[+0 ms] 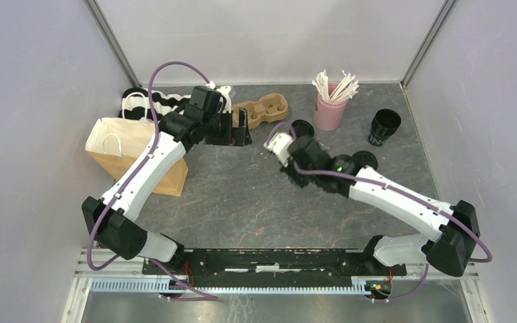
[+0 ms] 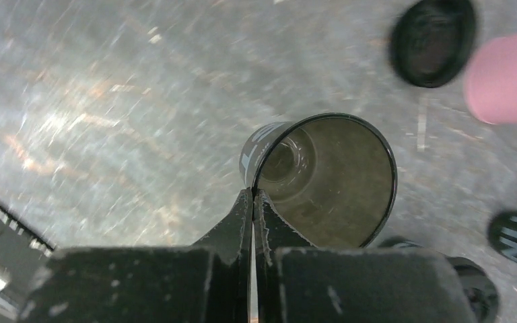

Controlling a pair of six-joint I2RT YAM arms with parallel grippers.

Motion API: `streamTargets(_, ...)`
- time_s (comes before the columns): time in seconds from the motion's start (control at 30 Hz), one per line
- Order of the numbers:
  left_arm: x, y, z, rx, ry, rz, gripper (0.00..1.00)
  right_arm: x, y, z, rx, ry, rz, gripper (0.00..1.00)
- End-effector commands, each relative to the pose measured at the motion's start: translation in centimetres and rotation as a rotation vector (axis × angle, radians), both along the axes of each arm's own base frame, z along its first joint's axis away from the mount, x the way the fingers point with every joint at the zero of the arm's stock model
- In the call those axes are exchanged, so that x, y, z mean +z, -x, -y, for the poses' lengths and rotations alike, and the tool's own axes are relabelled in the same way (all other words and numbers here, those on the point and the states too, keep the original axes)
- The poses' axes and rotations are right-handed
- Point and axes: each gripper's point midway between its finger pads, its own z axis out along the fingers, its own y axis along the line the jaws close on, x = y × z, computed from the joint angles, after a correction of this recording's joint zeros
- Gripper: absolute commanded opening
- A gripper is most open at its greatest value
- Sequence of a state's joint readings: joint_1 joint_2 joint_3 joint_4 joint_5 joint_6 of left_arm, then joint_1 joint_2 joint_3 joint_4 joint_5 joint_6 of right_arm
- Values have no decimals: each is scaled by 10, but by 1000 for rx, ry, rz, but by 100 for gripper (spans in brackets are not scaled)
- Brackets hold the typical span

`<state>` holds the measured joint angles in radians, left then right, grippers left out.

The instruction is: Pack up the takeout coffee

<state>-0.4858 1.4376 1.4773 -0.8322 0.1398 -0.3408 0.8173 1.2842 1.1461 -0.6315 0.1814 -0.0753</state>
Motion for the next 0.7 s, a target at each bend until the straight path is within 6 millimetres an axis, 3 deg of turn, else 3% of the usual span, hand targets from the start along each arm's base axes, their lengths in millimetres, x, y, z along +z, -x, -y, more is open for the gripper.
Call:
streamTargets(0.0,10,2,-5,71,44,31,100,-19,28,-26,47,0,21,0)
streamTargets(0.1,9,4,-6,77,49,30,100,-40,46,-36,98,28,5,0)
streamTargets(0.33,13,8,-7,83,66,34,100,-67,62,-39,135,66,-4,0)
streamTargets(0.47,14,9,-6,82,74,30,100,-71,67,-40,131,54,-18,0)
streamTargets(0.53,15,9,-5,81,80,29,100,-70,68,-39,127,47,-18,9)
streamTargets(0.67,18,9,-4,74,87,31,100,-69,70,-41,133,34,-25,16)
